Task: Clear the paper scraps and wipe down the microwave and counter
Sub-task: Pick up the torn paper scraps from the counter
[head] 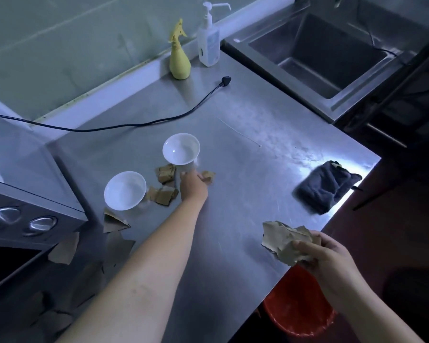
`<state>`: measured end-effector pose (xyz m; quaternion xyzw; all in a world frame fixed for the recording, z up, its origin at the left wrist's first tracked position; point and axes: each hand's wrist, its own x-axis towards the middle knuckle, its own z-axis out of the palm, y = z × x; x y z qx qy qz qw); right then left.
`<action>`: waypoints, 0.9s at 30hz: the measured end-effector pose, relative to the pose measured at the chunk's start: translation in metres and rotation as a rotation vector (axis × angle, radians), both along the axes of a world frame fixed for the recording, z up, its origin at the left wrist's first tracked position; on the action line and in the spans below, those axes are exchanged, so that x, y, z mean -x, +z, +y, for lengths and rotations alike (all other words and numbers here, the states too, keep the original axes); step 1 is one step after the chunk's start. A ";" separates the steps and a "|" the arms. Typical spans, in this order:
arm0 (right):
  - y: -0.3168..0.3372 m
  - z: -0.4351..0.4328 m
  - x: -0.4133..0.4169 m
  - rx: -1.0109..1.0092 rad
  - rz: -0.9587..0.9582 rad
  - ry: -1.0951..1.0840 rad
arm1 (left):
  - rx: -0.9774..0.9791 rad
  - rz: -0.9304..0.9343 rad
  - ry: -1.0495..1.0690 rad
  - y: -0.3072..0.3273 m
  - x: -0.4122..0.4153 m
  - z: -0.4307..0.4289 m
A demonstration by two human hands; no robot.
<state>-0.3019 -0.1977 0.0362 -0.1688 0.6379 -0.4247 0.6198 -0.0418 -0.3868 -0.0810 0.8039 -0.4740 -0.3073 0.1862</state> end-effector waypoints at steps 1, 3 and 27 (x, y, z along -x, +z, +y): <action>-0.001 -0.001 0.000 -0.013 -0.002 -0.001 | 0.014 0.044 0.017 0.001 -0.001 0.004; -0.005 -0.002 -0.002 -0.036 -0.003 -0.005 | 0.037 0.157 0.079 0.004 -0.005 0.016; -0.006 0.011 -0.062 -0.052 -0.247 0.582 | -0.116 0.087 -0.410 0.136 0.011 0.225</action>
